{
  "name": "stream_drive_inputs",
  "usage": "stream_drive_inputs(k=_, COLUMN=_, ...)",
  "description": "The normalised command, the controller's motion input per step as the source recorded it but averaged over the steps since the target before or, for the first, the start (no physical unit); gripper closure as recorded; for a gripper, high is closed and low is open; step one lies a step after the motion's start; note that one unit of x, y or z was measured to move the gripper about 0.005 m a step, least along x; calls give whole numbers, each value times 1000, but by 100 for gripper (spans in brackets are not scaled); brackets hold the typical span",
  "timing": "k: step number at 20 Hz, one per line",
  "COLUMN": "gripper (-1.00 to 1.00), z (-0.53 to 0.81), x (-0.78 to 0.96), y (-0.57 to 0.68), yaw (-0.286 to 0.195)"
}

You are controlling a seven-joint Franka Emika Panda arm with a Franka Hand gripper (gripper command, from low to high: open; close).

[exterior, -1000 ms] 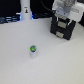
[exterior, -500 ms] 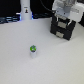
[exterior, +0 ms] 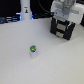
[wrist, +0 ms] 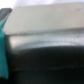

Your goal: Open the kcup holder, insert the kcup into the holder, and close the kcup holder

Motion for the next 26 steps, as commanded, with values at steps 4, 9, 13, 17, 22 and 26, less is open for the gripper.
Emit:
stream_drive_inputs(k=4, gripper=100, z=145, x=942, y=-267, yaw=-70)
stream_drive_inputs(k=9, gripper=100, z=177, x=945, y=-279, yaw=-66)
stream_drive_inputs(k=13, gripper=100, z=180, x=944, y=-285, yaw=-70)
stream_drive_inputs(k=17, gripper=100, z=179, x=930, y=-301, yaw=-77)
stream_drive_inputs(k=22, gripper=100, z=170, x=926, y=-315, yaw=-72)
stream_drive_inputs(k=26, gripper=100, z=167, x=922, y=-334, yaw=-66)
